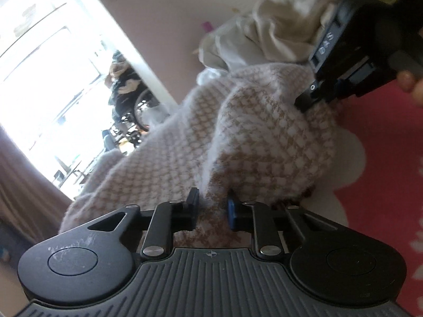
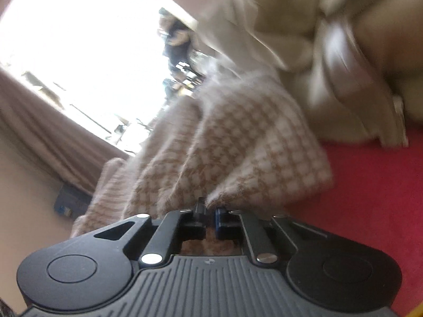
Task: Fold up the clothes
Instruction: 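Grasp the houndstooth coat with the left gripper while the right gripper grasps it too, then lift the coat high with both grippers to shake it out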
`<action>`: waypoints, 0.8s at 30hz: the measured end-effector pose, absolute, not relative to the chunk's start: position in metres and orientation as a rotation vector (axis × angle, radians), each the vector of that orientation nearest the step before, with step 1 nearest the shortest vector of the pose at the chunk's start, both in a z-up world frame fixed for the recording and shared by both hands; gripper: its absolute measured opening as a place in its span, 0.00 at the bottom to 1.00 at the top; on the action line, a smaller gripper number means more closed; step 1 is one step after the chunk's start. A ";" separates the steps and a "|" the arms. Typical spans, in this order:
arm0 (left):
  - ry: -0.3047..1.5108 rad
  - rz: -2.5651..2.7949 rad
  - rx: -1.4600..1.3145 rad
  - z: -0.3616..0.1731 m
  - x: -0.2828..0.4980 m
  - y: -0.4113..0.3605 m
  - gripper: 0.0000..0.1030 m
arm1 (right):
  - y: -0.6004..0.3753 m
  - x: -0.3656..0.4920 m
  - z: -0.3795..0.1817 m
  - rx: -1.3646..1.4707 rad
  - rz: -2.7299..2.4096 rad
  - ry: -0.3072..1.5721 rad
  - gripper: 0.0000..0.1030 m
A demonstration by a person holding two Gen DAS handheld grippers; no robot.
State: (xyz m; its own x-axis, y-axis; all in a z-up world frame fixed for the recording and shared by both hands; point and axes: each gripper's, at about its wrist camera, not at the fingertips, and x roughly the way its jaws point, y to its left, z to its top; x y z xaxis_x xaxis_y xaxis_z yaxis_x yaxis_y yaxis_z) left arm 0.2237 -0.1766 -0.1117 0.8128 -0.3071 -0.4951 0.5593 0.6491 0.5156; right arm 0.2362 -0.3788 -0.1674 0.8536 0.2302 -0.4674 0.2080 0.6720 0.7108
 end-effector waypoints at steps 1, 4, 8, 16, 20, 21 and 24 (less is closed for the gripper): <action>0.376 -0.497 0.687 -0.105 0.221 -0.172 0.15 | -0.377 0.230 -0.158 0.843 0.027 0.536 0.06; 0.371 -0.478 0.604 -0.081 0.213 -0.157 0.13 | -0.373 0.208 -0.125 0.875 0.092 0.434 0.06; 0.354 -0.469 0.537 -0.046 0.199 -0.134 0.12 | -0.371 0.180 -0.077 0.887 0.184 0.323 0.05; 0.266 -0.470 0.433 0.024 0.145 -0.096 0.12 | -0.358 0.119 0.002 0.825 0.314 0.176 0.05; 0.211 -0.493 0.393 0.055 0.115 -0.083 0.12 | -0.349 0.088 0.037 0.794 0.367 0.114 0.05; 0.206 -0.504 0.383 0.061 0.115 -0.083 0.12 | -0.346 0.079 0.045 0.781 0.377 0.100 0.05; 0.194 -0.535 0.331 0.081 0.097 -0.074 0.12 | -0.340 0.053 0.071 0.742 0.401 0.060 0.05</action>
